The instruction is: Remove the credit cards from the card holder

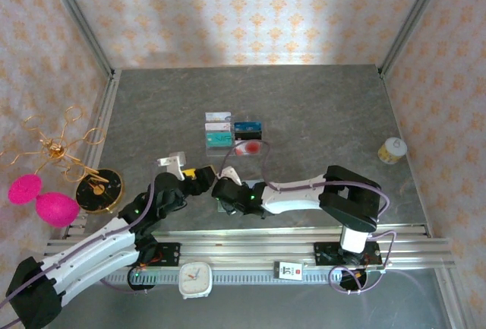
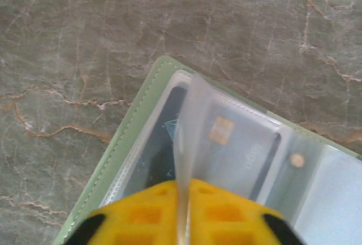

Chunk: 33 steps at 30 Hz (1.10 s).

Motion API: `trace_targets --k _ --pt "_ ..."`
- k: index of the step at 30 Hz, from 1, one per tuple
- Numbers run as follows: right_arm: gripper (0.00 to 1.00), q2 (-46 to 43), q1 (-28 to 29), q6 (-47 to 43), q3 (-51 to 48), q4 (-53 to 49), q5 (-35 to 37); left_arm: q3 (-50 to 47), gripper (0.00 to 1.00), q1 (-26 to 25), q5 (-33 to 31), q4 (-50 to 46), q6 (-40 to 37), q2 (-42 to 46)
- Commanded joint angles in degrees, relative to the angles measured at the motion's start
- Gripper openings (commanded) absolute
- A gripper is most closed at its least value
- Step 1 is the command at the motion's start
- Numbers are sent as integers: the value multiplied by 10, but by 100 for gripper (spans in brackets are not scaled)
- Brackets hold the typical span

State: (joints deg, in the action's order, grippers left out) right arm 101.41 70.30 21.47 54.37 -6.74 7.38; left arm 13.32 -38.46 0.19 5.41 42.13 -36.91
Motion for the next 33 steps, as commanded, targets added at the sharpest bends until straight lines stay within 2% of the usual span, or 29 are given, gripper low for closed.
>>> trace_targets --k 1,3,9,14,18,20,22,24,28,33 --pt "0 -18 2 29 -31 26 -4 -9 73 6 21 3 2 -12" --pt "0 -44 -1 39 -54 66 -13 -16 64 6 37 20 4 -26" --pt "0 -101 -7 70 -112 161 -35 -34 24 5 94 91 18 -101" --pt "0 -115 -9 91 -127 176 -40 -37 3 -14 127 162 29 -181" --pt "0 -120 -9 111 -139 186 -37 -15 1 -44 127 179 24 -237" --pt "12 -131 -9 127 -146 183 -18 -3 1 -54 126 176 23 -261" --pt "27 -152 -11 142 -157 173 6 6 1 -58 130 171 23 -281" --pt "34 -183 -12 159 -173 160 40 12 1 -64 138 178 23 -300" --pt "37 -264 -27 174 -222 153 68 42 9 -86 151 201 21 -357" --pt "32 -333 -52 184 -262 140 49 101 11 -106 176 221 14 -462"
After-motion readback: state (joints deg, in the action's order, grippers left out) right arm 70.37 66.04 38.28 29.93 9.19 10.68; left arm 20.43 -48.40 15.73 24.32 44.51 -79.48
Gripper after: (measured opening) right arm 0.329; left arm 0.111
